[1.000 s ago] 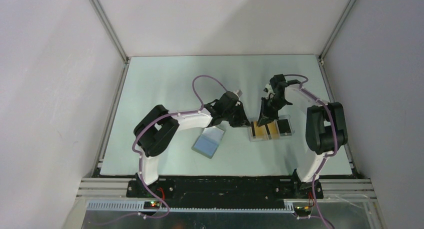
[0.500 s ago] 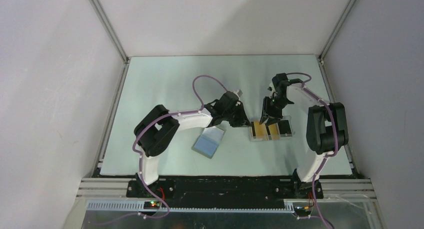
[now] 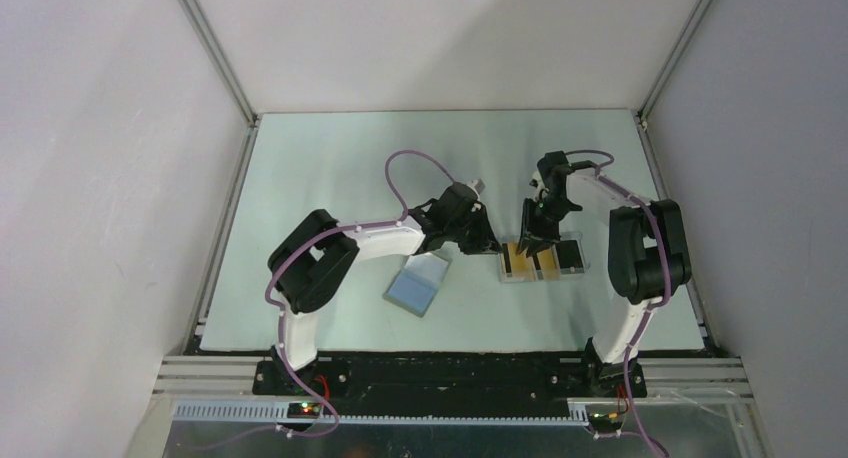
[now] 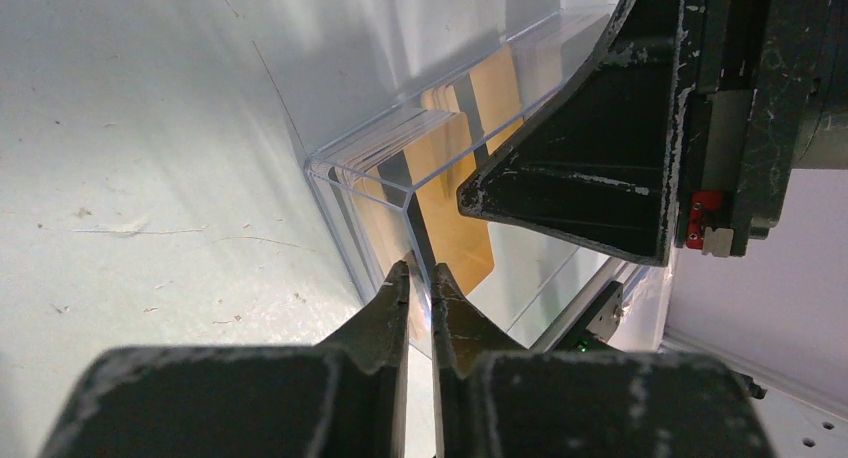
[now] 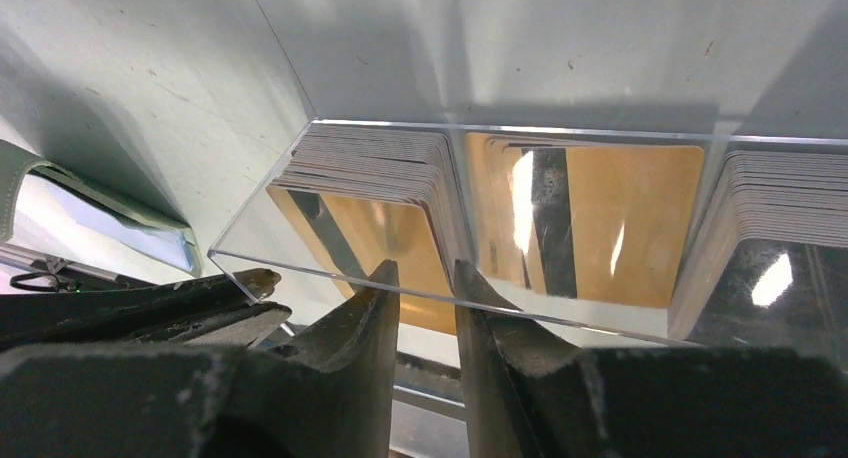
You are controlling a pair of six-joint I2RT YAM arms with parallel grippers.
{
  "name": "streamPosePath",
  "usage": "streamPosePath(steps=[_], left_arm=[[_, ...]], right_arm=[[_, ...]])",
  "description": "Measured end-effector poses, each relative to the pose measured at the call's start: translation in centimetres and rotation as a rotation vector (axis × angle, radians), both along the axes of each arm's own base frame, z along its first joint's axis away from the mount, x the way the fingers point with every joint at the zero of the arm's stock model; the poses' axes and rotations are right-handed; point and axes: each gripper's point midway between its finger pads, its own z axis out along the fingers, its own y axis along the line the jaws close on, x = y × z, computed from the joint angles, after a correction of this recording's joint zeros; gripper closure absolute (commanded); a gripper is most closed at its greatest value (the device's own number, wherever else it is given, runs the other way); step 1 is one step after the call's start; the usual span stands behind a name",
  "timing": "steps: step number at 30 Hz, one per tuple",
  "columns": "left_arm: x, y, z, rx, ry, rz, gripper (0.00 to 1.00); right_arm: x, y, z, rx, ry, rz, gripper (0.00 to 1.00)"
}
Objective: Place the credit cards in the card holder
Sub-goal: Pick up the credit card from the storage box.
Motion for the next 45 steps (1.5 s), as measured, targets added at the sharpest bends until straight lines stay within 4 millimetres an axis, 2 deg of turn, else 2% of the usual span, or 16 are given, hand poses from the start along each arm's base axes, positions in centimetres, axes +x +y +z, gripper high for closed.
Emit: streamPosePath(steps=[7, 17, 20, 25, 28, 36, 41, 45], left_arm=[[0.0, 0.0, 0.0, 0.0, 0.0, 0.0, 0.91], [0.0, 0.0, 0.0, -0.001, 0.001, -0.001, 0.91], [0.0, 0.0, 0.0, -0.002, 0.002, -0.002, 0.91], [0.0, 0.0, 0.0, -0.002, 0.002, -0.002, 0.91], [0.0, 0.0, 0.0, -0.002, 0.002, -0.002, 0.91], [0.0, 0.0, 0.0, -0.002, 0.002, -0.002, 0.92], [0.0, 0.0, 0.0, -0.003, 0.002, -0.002, 0.92], [0.0, 0.0, 0.0, -0.002, 0.002, -0.002, 0.92]], right_arm=[[-0.1, 0.4, 0.0, 0.003, -0.002, 0.01, 0.87], [-0.1, 0.4, -0.1, -0.002, -0.005, 0.015, 0.91], [-0.1, 0.4, 0.0, 0.002, -0.004, 0.013, 0.95], [-0.1, 0.4, 0.4, 0.034, 0.0, 0.0, 0.94], [-0.1, 0.5, 1.4, 0.057, -0.019, -0.004, 0.94], [-0.3, 2.7, 4.3, 0.2, -0.049, 0.003, 0.94], [-0.4, 3.6, 4.7, 0.244, -0.047, 0.011, 0.9], [-0.5, 4.0, 4.1, 0.237, -0.038, 0.027, 0.85]])
